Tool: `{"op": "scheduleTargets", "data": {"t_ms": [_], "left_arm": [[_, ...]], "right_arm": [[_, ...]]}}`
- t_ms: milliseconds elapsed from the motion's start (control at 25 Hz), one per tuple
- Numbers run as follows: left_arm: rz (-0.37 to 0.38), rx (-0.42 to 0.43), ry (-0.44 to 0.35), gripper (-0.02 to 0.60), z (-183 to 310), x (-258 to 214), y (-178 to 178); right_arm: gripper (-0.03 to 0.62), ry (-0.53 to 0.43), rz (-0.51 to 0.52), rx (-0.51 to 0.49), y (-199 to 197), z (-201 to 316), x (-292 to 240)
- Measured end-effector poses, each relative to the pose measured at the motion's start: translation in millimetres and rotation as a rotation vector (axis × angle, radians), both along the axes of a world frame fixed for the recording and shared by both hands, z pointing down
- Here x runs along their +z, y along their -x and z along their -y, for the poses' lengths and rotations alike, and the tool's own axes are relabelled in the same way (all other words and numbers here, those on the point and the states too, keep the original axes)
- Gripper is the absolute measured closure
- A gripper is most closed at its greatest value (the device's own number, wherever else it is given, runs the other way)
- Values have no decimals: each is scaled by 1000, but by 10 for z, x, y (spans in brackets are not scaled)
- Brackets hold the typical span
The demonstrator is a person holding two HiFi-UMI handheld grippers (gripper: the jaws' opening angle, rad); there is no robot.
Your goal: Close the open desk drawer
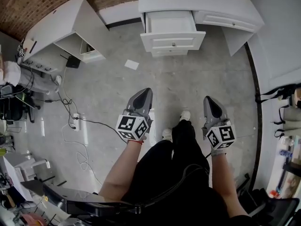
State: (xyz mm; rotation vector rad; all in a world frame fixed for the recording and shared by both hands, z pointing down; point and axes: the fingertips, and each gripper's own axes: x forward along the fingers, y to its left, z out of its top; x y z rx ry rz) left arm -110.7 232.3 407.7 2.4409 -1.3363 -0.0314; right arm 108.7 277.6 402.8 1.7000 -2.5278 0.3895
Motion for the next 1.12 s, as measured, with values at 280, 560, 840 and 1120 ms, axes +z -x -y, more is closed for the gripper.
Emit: {"op": "scheduleTargets", "data": {"t_ms": [280, 560, 840, 1120], "left_arm": [[-4, -16, 16, 578, 376, 112, -88], [-1, -27, 29, 578, 902, 162, -139], [-10, -16, 49, 579, 1466, 298, -248], [-15, -14, 95, 580, 1948, 508, -439]], "right_arm": [[592, 27, 26, -23, -2, 454, 159], [594, 46, 29, -66, 83, 1068, 242], [594, 86, 28, -100, 132, 1620, 377], [594, 140, 15, -129, 49, 2116, 566]]}}
